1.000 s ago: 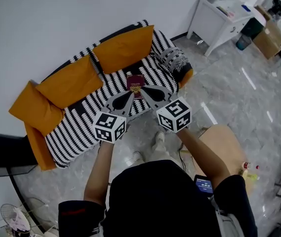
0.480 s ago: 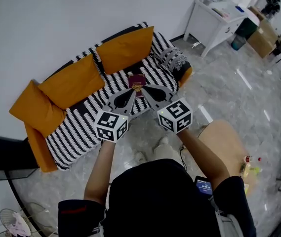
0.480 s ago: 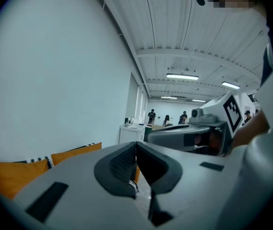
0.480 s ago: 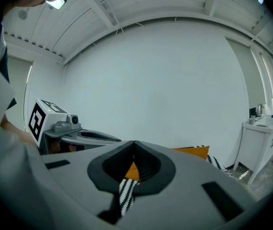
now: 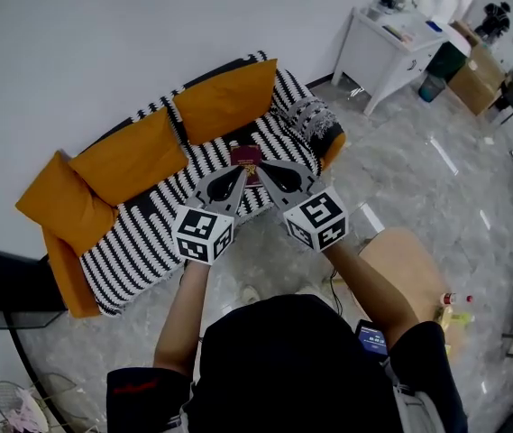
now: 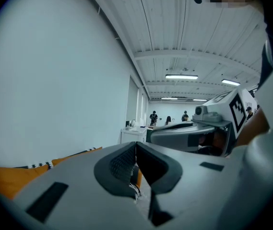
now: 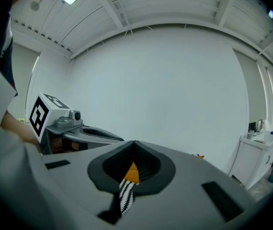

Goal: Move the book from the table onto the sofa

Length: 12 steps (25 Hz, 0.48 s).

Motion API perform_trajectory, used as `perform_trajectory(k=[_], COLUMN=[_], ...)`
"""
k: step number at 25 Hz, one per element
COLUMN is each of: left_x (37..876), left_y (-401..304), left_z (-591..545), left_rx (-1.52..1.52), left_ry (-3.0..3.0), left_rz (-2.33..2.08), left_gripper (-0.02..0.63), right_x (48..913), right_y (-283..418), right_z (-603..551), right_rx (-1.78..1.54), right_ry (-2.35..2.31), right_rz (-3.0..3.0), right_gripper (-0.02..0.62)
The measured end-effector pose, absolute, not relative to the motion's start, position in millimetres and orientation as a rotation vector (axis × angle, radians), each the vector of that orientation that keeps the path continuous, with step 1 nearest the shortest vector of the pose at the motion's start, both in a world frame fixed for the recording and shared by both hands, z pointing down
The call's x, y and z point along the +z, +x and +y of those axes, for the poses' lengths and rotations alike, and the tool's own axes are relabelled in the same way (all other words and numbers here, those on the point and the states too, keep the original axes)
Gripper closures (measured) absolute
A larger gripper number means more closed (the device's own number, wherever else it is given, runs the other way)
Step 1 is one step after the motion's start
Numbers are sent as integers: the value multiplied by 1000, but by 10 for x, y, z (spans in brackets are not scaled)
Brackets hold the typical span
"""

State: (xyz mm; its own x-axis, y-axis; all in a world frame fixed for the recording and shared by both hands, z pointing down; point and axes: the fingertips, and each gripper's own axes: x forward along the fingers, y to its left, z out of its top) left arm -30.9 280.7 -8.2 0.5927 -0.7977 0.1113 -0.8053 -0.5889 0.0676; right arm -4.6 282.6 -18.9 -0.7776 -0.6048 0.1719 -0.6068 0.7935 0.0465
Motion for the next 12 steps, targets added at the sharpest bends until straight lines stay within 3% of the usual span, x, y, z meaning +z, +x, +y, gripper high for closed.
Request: perform_trajectory(k=[12], left_x=[-49], left_y=[196], left_z=[2800], left_rx=[67], left_ry=[2644], left_rz=[-1392], left_gripper=[589], right_x=[-210], right_y=[440], right_z=[2806], right_rx=[36], right_ry=[893], right_rz=[-2824], right_gripper=[578])
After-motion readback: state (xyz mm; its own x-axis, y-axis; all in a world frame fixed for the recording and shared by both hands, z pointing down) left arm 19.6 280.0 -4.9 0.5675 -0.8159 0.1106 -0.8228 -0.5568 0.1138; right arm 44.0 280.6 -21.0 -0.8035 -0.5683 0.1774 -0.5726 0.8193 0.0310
